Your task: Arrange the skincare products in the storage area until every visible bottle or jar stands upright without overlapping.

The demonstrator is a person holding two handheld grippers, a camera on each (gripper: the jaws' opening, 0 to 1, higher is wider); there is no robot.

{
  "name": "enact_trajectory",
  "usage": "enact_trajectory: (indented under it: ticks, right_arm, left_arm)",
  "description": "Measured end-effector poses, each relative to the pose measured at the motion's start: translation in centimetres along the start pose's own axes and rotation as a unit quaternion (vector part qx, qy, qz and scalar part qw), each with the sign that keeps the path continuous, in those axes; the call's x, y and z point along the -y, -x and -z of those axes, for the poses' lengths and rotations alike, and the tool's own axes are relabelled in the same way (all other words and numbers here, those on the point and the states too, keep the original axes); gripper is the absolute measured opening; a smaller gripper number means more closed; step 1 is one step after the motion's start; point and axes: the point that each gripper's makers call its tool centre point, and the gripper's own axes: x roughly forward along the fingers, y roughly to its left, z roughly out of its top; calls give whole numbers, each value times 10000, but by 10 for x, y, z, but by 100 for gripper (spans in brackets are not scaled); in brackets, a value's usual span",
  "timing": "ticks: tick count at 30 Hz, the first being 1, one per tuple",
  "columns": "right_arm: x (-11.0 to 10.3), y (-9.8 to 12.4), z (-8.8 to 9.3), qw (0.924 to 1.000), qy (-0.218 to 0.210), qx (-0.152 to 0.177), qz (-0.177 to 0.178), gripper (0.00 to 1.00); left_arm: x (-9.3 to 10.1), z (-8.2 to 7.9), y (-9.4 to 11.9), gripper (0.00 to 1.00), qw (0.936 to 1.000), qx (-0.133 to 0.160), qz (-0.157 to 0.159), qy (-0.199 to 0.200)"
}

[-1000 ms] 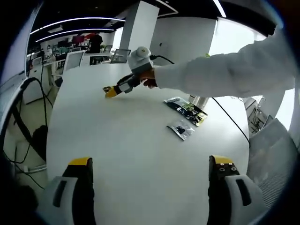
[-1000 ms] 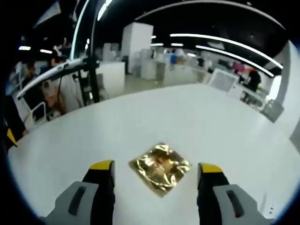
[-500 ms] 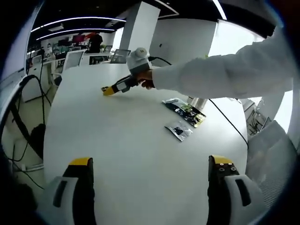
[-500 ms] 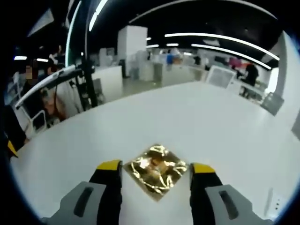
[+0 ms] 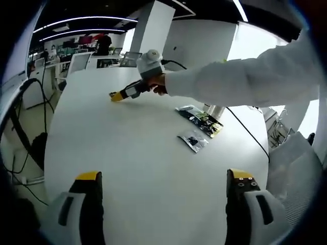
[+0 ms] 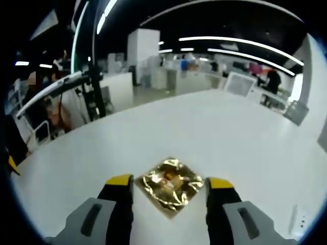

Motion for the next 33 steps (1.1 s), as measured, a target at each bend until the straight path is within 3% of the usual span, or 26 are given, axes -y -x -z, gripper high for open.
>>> enact_trajectory:
  ticks: [5,7,8,9,11,12,15,16,17,20,24,25,26,28,29,33]
  right_arm:
    - [-1,0,0,10000,-10,7,16,49]
    - [2,1,-5,9999,23,81,84,12]
    - [14,8,0,9987,324,-80,392,0]
    - [12,5,-6,9972,677,120,308,0]
    - [3,6,-4,9994,266,122,168,0]
    - [-12,12,-4,9996,217,102,157,0]
    - [-20,18,-4,9976,676,52,124,0]
    - [-21,20,-5,9968,796,45,106,3]
    - [-25,22,-9,9967,799,102,94,15]
    - [-42,22,-22,9989,285,325,-167,49]
    - [-55,15,-20,9993,294,174,-121,64]
    - [-46,-3,-14,9993,-23,-124,-345,70]
    - [-33,-19,-20,9992,25,-96,-391,72]
    - [-28,-28,-16,9990,130,-171,-400,74]
    - [-26,-35,-22,9987,191,30,-469,73]
    - [-11,-45,-17,9991,97,-73,-402,60]
  left_arm:
    - [0,-1,0,95,10000,2,1,10]
    - [-1,-2,1,95,10000,17,-8,16]
    - [-1,-2,1,95,10000,17,-9,15]
    - [-1,-1,1,95,10000,7,-13,16]
    - [-1,-1,1,95,10000,-5,-17,12]
    - [-1,-1,1,95,10000,0,-16,10]
    - [-2,1,2,95,10000,-15,-17,47]
    - [-2,1,2,95,10000,-21,-23,47]
    - [-2,1,2,95,10000,-16,-27,45]
    - [-1,1,1,94,10000,-13,4,57]
    - [0,1,0,93,10000,-27,27,58]
    - [0,1,0,93,10000,-20,37,62]
    - [1,2,0,93,10000,-15,49,67]
    - [0,3,0,93,10000,-34,39,77]
    - [-1,4,0,93,10000,-41,27,77]
    - [-4,8,2,93,9999,-43,-18,135]
